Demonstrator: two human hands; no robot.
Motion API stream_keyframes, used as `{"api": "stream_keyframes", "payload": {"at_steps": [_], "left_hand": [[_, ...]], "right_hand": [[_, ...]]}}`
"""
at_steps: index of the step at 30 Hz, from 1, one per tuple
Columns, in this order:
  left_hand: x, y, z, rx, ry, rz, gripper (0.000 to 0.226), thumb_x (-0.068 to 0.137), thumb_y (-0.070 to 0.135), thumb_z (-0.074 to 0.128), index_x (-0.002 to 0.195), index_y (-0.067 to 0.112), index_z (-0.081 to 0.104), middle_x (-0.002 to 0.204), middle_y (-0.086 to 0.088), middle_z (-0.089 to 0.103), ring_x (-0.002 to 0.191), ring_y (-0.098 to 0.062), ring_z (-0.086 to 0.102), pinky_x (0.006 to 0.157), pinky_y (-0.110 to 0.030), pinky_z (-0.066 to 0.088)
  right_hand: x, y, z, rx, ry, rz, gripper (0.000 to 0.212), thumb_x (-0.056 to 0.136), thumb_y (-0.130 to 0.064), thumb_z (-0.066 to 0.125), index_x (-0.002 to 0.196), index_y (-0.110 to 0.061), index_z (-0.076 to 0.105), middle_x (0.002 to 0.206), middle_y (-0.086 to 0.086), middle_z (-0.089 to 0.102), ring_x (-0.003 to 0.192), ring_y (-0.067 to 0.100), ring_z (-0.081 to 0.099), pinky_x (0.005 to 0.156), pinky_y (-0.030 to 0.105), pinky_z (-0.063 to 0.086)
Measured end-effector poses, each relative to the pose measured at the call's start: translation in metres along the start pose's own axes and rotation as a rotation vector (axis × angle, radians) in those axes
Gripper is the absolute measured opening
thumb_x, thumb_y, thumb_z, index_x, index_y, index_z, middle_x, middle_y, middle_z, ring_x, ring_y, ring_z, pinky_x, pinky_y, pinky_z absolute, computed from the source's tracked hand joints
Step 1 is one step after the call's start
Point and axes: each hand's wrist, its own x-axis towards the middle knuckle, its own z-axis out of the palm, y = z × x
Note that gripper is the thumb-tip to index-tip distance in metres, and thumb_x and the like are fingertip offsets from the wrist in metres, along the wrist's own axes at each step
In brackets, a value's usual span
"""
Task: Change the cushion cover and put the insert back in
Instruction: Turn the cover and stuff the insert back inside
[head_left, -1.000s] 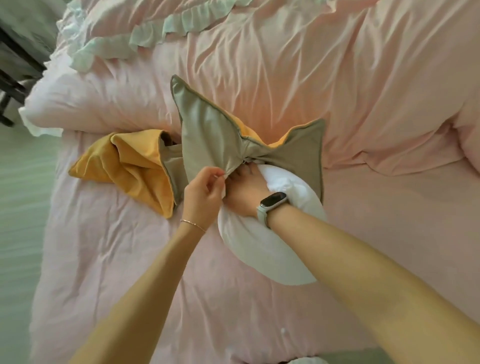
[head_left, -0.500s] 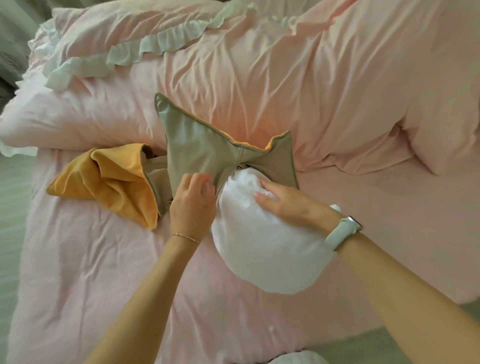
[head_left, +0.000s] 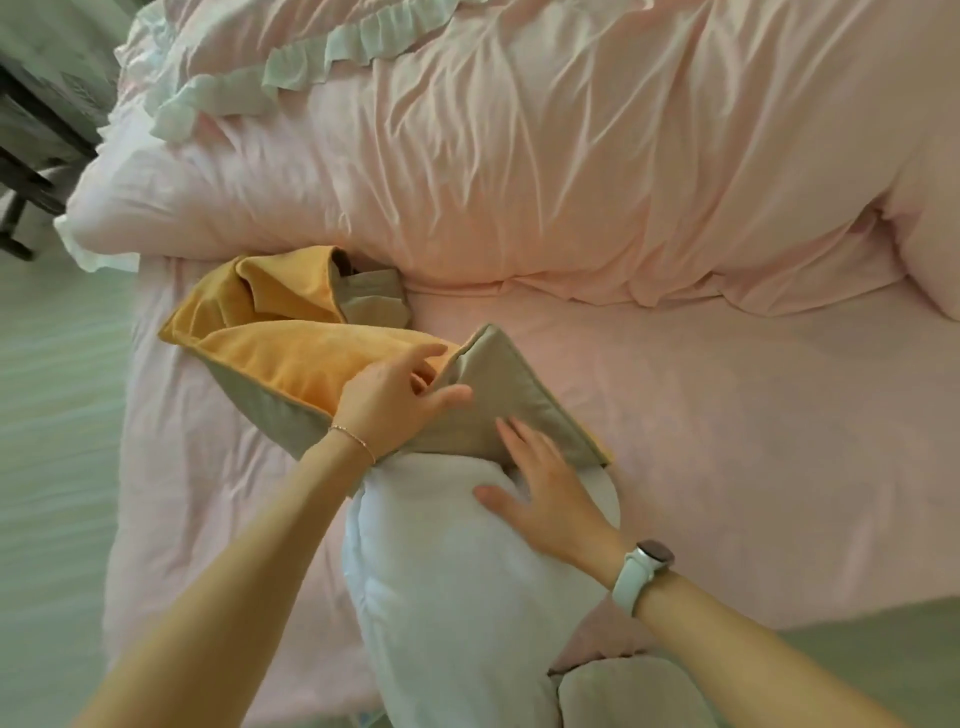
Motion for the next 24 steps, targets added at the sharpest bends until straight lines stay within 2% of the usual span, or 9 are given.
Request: {"api": "stream_keyframes", "payload": {"at_steps": [2, 5, 7, 9, 12, 15, 19, 21, 24], "left_hand": [[-0.018, -0.008, 0.011, 0.319, -0.173, 0.119, 0.072, 0.077, 0.062, 0.057, 0.138, 0.029, 0.036, 0.12, 0.007, 0.058, 0.11, -0.017, 0.053, 0.095, -0.031, 0.033], [-0.036, -0.03, 0.028, 0.513, -0.21, 0.118, 0.057, 0.09, 0.052, 0.045, 0.14, 0.026, 0.033, 0.124, 0.003, 0.056, 0.112, -0.021, 0.052, 0.09, -0.032, 0.032], [-0.046, -0.041, 0.032, 0.262, -0.059, 0.049, 0.042, 0.093, 0.041, 0.043, 0.13, 0.02, 0.048, 0.118, -0.001, 0.06, 0.104, -0.027, 0.057, 0.082, -0.034, 0.039], [-0.054, -0.045, 0.032, -0.036, 0.131, 0.052, 0.038, 0.087, 0.031, 0.044, 0.116, 0.012, 0.06, 0.108, -0.004, 0.065, 0.096, -0.027, 0.061, 0.076, -0.029, 0.041], [-0.055, -0.034, 0.023, -0.322, 0.267, 0.054, 0.03, 0.085, 0.022, 0.047, 0.107, 0.006, 0.059, 0.095, 0.001, 0.061, 0.087, -0.011, 0.055, 0.076, -0.017, 0.037], [-0.047, -0.01, 0.009, -0.613, 0.327, 0.052, 0.017, 0.086, 0.018, 0.047, 0.101, 0.013, 0.054, 0.088, 0.007, 0.057, 0.078, 0.008, 0.05, 0.076, -0.007, 0.037], [-0.034, 0.009, -0.004, -0.981, 0.293, 0.044, 0.012, 0.085, 0.021, 0.049, 0.096, 0.026, 0.052, 0.089, 0.004, 0.059, 0.08, 0.001, 0.056, 0.077, -0.017, 0.046], [-0.021, 0.013, -0.004, -1.122, 0.225, -0.044, 0.01, 0.089, 0.018, 0.053, 0.096, 0.025, 0.052, 0.09, 0.0, 0.06, 0.077, -0.002, 0.058, 0.073, -0.018, 0.048], [0.012, 0.01, 0.015, -1.051, 0.221, -0.315, 0.011, 0.092, 0.013, 0.054, 0.103, 0.016, 0.051, 0.094, -0.002, 0.06, 0.083, -0.011, 0.059, 0.075, -0.02, 0.048]], "right_hand": [[0.003, 0.01, 0.007, -0.107, 0.078, -0.021, 0.096, 0.073, -0.079, 0.02, 0.148, -0.019, 0.016, 0.155, 0.002, 0.013, 0.142, 0.02, 0.01, 0.116, 0.037, 0.012], [0.011, 0.03, 0.012, -0.227, 0.167, 0.142, 0.083, 0.084, -0.063, 0.037, 0.147, -0.012, 0.019, 0.154, 0.007, 0.019, 0.141, 0.025, 0.017, 0.112, 0.039, 0.015], [0.016, 0.039, 0.009, -0.2, 0.11, 0.294, 0.066, 0.089, -0.049, 0.051, 0.141, -0.013, 0.033, 0.143, 0.009, 0.041, 0.131, 0.028, 0.036, 0.102, 0.037, 0.027], [0.019, 0.041, 0.001, -0.024, 0.163, 0.24, 0.034, 0.091, -0.034, 0.055, 0.113, -0.008, 0.055, 0.11, 0.018, 0.062, 0.104, 0.037, 0.055, 0.079, 0.038, 0.038], [0.022, 0.018, -0.034, 0.075, 0.411, 0.086, 0.022, 0.09, -0.023, 0.059, 0.078, -0.009, 0.047, 0.064, 0.011, 0.052, 0.067, 0.038, 0.052, 0.06, 0.042, 0.036], [0.026, -0.02, -0.083, 0.122, 0.519, -0.049, 0.022, 0.089, -0.028, 0.059, 0.084, -0.007, 0.056, 0.068, 0.008, 0.059, 0.065, 0.032, 0.053, 0.06, 0.045, 0.044], [0.021, -0.055, -0.135, 0.032, 0.576, -0.233, 0.025, 0.084, -0.033, 0.057, 0.089, -0.008, 0.062, 0.067, 0.009, 0.063, 0.062, 0.026, 0.057, 0.057, 0.042, 0.047], [0.033, -0.064, -0.151, -0.122, 0.688, -0.331, 0.03, 0.083, -0.038, 0.058, 0.089, -0.01, 0.065, 0.065, 0.008, 0.064, 0.06, 0.027, 0.058, 0.054, 0.034, 0.043], [0.081, -0.053, -0.166, -0.596, 0.812, -0.296, 0.043, 0.076, -0.052, 0.056, 0.095, -0.014, 0.064, 0.083, 0.007, 0.065, 0.081, 0.028, 0.059, 0.073, 0.034, 0.032]]}}
